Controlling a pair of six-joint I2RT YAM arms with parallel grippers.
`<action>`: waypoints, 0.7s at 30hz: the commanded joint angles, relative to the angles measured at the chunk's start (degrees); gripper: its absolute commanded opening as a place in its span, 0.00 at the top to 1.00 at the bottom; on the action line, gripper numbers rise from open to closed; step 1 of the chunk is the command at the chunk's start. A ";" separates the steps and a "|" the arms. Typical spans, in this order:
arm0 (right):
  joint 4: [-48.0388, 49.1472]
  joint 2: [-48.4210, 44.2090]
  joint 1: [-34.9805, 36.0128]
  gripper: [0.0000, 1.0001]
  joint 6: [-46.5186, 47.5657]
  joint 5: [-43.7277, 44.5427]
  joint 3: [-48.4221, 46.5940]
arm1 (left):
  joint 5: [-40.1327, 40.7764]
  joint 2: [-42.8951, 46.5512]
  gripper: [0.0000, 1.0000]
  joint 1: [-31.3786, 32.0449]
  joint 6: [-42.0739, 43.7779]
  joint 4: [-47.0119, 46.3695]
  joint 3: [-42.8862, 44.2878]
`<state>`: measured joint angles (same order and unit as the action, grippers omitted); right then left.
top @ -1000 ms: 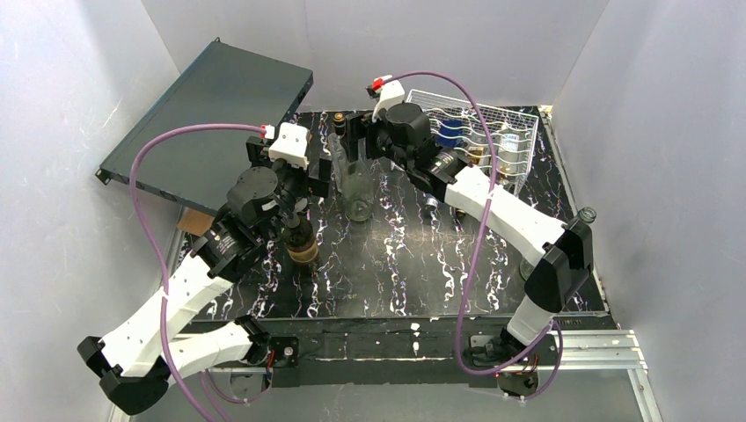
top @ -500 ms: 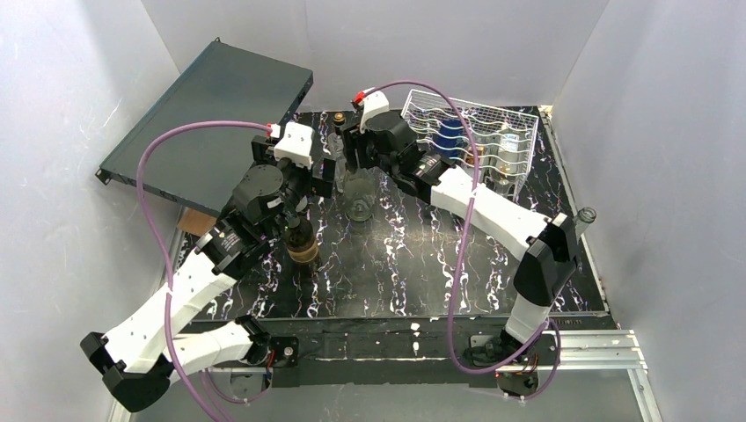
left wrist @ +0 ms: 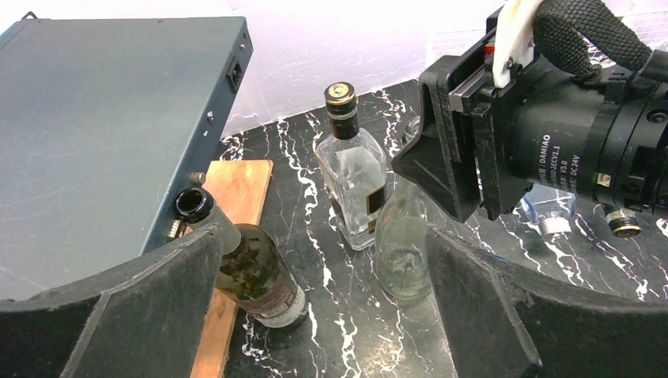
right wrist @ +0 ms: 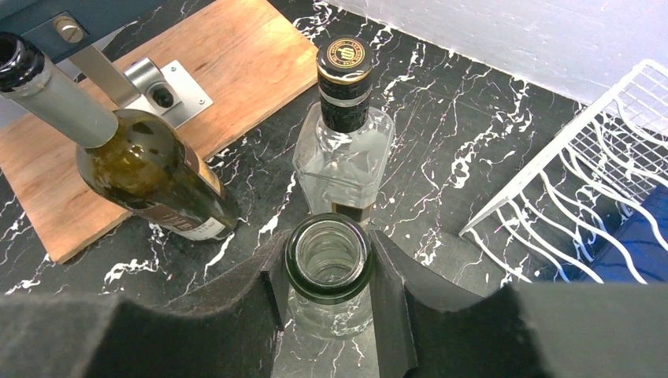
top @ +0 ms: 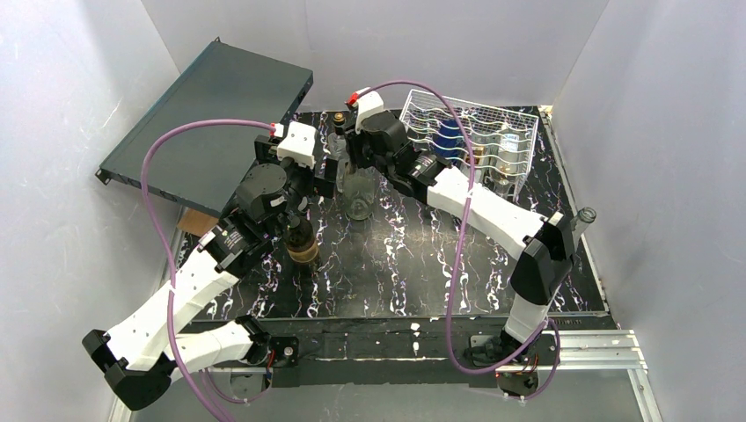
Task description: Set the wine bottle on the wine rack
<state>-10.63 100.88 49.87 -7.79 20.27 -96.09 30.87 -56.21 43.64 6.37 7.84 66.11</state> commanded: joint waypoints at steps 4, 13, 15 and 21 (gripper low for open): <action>4.24 -4.61 -0.03 0.90 2.15 3.12 3.22 | 0.72 0.80 0.01 0.17 -0.42 -0.49 0.45; 1.84 -16.97 -0.03 0.99 1.99 7.47 17.16 | -0.26 0.43 0.01 0.17 -0.98 0.30 1.09; 1.58 -19.64 -0.03 0.99 1.29 7.31 20.75 | -0.18 0.53 0.01 0.21 -1.08 0.15 0.90; -0.34 -23.14 -0.04 0.99 -0.93 2.81 27.28 | -0.63 0.17 0.01 0.23 -1.43 0.71 1.37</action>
<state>-8.40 79.18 49.98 -8.40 24.14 -72.12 30.63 -56.21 43.64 5.91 8.23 66.11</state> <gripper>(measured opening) 0.458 0.992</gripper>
